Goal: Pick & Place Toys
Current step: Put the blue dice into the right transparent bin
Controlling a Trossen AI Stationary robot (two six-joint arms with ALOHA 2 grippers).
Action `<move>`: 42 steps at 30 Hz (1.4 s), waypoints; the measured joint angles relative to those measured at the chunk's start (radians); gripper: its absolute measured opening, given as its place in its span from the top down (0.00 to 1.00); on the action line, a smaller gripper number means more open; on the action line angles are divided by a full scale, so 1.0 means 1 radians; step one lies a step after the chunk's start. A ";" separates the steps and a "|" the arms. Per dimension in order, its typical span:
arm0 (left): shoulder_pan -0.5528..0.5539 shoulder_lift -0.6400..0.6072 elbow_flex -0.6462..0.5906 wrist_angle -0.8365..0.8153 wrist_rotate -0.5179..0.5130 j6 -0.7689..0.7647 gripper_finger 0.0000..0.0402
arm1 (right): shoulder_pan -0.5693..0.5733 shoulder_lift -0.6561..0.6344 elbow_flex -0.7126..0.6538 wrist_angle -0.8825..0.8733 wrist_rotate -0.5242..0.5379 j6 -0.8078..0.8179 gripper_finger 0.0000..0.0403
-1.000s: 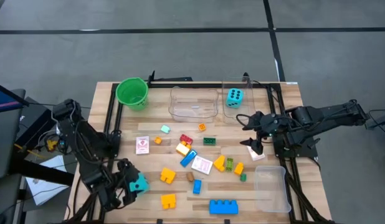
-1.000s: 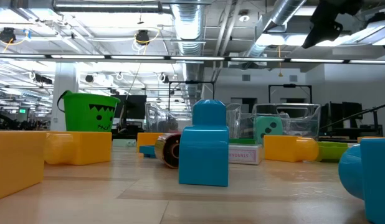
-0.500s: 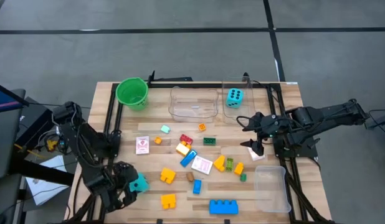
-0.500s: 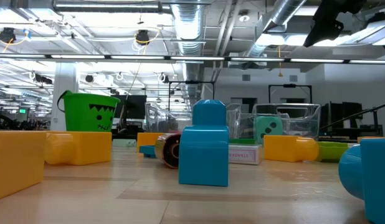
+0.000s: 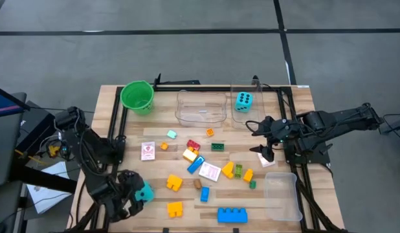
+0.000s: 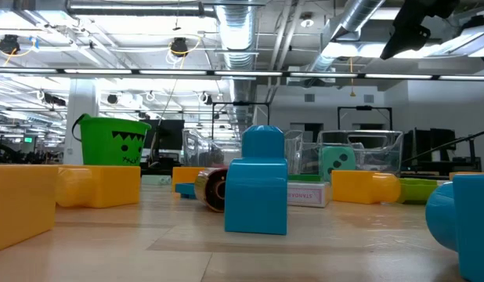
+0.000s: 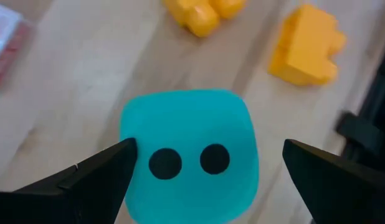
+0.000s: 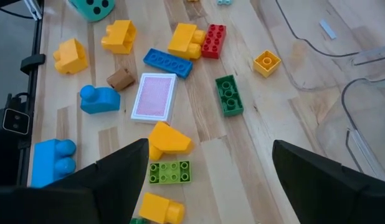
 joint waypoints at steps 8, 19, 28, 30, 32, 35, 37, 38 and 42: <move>-0.021 -0.012 -0.004 0.050 -0.083 0.006 0.00 | 0.000 0.000 0.000 0.003 0.000 -0.011 0.18; -0.015 -0.185 -0.004 0.081 -0.368 0.117 0.00 | 0.000 0.000 0.000 0.004 0.000 -0.011 0.18; 0.046 -0.384 -0.003 0.080 -0.563 0.147 0.00 | 0.000 0.000 0.000 0.011 0.025 -0.056 0.18; 0.056 -0.428 -0.003 0.082 -0.584 0.194 0.00 | 0.000 0.000 0.000 0.010 0.025 -0.063 0.18; 0.056 -0.449 -0.003 0.113 -0.616 0.273 0.00 | 0.000 0.000 0.000 0.010 0.025 -0.074 0.18; 0.046 -0.454 -0.002 0.187 -0.666 0.424 0.00 | 0.000 0.000 0.000 0.010 0.025 -0.086 0.18; 0.048 -0.455 -0.002 0.239 -0.701 0.480 0.00 | 0.000 0.000 0.000 0.010 0.025 -0.088 0.18; 0.052 -0.455 -0.002 0.247 -0.716 0.483 0.00 | 0.000 0.000 0.000 0.010 0.025 -0.088 0.18; 0.058 -0.455 -0.002 0.251 -0.754 0.484 0.00 | 0.000 0.000 0.000 0.010 0.025 -0.089 0.18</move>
